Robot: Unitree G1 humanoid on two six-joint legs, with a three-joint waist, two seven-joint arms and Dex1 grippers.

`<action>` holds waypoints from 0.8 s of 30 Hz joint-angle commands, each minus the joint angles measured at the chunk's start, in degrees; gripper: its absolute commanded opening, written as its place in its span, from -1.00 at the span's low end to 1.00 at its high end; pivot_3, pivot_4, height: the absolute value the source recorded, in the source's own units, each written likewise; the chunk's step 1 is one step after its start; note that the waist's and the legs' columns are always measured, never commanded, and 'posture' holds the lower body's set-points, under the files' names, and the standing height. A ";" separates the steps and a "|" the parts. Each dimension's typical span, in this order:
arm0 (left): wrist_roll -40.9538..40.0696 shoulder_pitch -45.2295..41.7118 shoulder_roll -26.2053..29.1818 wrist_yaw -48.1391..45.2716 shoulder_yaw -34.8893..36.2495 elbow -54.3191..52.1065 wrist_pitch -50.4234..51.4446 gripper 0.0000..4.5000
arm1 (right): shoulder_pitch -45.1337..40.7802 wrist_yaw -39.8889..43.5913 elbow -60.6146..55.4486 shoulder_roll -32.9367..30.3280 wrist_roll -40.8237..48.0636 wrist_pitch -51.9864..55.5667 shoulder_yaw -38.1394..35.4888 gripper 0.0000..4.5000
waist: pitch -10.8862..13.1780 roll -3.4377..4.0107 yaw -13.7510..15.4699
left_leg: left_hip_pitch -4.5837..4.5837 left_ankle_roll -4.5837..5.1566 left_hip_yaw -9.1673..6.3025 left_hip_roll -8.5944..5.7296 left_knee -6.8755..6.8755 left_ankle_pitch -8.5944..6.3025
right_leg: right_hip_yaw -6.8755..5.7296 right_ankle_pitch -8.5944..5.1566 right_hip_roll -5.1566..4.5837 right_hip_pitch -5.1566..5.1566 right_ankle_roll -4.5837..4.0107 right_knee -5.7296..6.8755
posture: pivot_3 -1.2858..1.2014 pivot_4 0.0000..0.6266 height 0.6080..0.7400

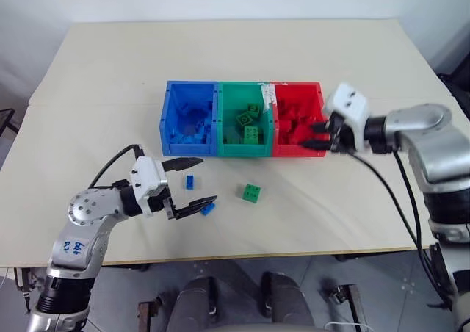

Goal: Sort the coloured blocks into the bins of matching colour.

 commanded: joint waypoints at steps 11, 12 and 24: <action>-0.13 -1.04 -1.03 1.04 -0.71 0.35 0.26 1.00 | -4.43 -3.98 14.66 4.92 0.55 -11.30 -4.85 0.52 | 0.00 0.00 0.21 | -0.03 -0.02 -0.01 0.00 -0.07 0.02 | -0.03 0.01 0.05 -0.03 0.02 -0.01 | 0.03 -0.52 1.00; -0.06 -0.81 -0.92 1.00 -0.50 0.47 0.02 1.00 | -3.12 -2.97 13.40 4.41 1.57 -12.18 -5.84 0.69 | 0.00 0.00 0.29 | -0.03 -0.02 -0.05 0.00 -0.06 0.03 | -0.05 0.01 0.06 -0.01 0.02 -0.01 | 0.03 -0.52 1.00; 4.32 1.12 2.55 -4.46 -0.42 8.75 -10.53 1.00 | 26.43 15.05 -0.92 -3.80 15.06 -32.13 -22.62 0.99 | -0.01 -0.02 2.07 | -0.01 0.00 -0.02 -0.03 -0.04 0.03 | -0.21 0.02 0.07 0.17 0.04 -0.12 | 0.03 -0.52 1.00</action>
